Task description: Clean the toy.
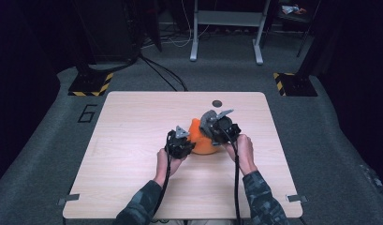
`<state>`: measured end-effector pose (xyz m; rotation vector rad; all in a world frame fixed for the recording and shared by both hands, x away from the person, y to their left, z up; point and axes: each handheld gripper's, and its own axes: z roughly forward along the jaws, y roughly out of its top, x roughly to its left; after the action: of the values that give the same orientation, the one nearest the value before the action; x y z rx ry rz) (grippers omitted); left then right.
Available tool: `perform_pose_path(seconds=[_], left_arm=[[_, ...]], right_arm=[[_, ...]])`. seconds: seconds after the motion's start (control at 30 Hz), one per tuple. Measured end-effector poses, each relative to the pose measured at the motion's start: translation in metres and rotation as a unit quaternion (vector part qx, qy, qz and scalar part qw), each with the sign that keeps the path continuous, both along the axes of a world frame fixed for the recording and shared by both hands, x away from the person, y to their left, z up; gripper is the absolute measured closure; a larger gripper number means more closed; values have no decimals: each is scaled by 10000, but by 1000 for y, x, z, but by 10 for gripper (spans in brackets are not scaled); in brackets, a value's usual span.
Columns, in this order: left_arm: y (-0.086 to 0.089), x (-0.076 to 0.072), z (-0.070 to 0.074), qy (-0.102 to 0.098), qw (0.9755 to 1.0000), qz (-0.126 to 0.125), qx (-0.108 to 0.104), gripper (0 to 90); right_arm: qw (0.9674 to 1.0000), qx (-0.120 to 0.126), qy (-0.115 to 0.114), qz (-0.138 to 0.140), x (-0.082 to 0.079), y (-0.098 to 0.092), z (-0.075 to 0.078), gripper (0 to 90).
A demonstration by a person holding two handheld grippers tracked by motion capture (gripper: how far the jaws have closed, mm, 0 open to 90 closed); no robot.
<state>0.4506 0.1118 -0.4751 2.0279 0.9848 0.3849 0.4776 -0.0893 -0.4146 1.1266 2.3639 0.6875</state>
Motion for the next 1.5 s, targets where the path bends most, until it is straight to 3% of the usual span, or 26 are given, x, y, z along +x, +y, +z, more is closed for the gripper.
perform_pose_path(seconds=[0.23,0.47,0.67,0.77,0.9,1.0,1.13,1.3,1.43,1.5], left_arm=[[2,1,-2,35,10000,13,-57,796],[4,2,-5,61,9999,71,-73,795],[6,2,-6,54,9999,88,-88,792],[7,2,-6,59,9999,101,-93,791],[7,2,-6,49,9999,103,-101,790],[6,2,-6,15,9999,89,-59,789],[4,1,-6,-7,9999,130,-107,789],[3,0,-4,-26,10000,55,-13,788],[0,-1,-2,-90,10000,20,38,788],[-1,-1,-2,-118,9999,45,-15,788]], right_arm=[[9992,125,281,-273,0,-20,-18,687],[9960,108,616,-632,5,-30,-42,687],[9943,-45,871,-615,11,-35,-59,686],[9950,-75,744,-665,10,-38,-54,686],[9962,77,505,-702,5,-41,-34,686],[9981,196,267,-518,2,-38,-15,686],[9988,408,-20,-260,-3,-19,9,686],[9990,364,-220,116,-5,5,20,685],[9988,306,-236,298,-3,21,20,685],[9994,197,-137,251,-3,30,17,684]])
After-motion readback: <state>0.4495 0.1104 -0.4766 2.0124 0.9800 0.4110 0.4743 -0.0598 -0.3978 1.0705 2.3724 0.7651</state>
